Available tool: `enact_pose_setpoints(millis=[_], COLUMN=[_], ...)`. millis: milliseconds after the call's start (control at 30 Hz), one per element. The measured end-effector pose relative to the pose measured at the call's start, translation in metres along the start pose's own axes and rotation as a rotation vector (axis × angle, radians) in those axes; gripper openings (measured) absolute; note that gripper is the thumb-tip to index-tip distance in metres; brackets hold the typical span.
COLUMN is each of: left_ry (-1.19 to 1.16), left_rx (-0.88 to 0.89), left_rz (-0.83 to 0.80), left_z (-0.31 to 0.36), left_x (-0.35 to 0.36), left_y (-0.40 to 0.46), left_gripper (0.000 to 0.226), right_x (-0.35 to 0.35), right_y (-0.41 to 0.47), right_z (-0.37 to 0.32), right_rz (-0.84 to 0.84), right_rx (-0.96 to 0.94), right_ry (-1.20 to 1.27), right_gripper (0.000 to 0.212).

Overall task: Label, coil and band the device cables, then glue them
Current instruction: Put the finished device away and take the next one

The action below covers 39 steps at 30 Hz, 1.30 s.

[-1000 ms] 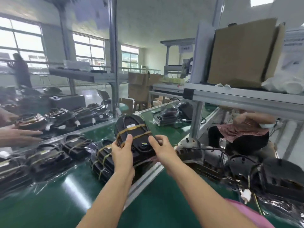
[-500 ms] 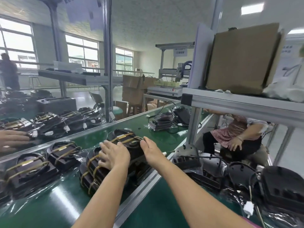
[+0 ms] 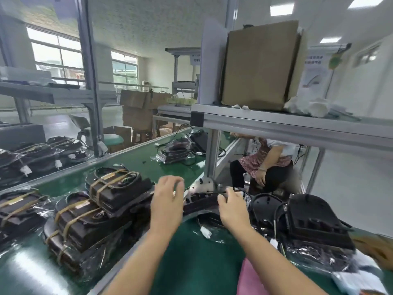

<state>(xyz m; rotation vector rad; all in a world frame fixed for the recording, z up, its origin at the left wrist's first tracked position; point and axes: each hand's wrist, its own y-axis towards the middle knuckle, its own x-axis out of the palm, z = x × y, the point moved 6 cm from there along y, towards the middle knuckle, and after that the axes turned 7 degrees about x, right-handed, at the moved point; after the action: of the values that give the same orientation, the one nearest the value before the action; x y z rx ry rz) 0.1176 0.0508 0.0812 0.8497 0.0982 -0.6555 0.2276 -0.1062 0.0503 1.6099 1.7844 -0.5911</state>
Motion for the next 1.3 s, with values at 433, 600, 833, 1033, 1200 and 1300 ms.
enact_pose_setpoints(millis=[433,600,833,1033,1200,1300], left_ry=[-0.777,-0.955,-1.132,-1.181,-1.072,-1.097], left_rx=[-1.097,-1.176,-1.166,-1.107,-0.953,-0.884], left_rz=[-0.105,-0.153,-0.193,-0.367,-0.646,-0.750], left_z=[-0.082,-0.078,-0.043,0.008,0.060,0.088], left_x=[0.119,0.125,0.108,0.100,0.098,0.104], left_y=[-0.010,-0.019,-0.036,-0.064,-0.097,-0.121], left_gripper=[0.029,0.010,0.006,0.021,0.041,0.050], right_x=[0.026,0.012,-0.017,-0.052,-0.097,-0.121], right_y=[0.009,0.006,-0.024,-0.053,-0.084,-0.108], right_z=[0.008,0.016,0.035,0.055,0.083,0.117], right_rz=[-0.330,-0.222,-0.092,-0.119,-0.107,-0.112], right_rx=[0.038,0.057,0.124,0.220,0.162,0.132], right_ry=[0.139,0.229,0.470,0.838,0.812,0.752], right_gripper=[0.053,0.037,0.043,0.035,0.027,0.023])
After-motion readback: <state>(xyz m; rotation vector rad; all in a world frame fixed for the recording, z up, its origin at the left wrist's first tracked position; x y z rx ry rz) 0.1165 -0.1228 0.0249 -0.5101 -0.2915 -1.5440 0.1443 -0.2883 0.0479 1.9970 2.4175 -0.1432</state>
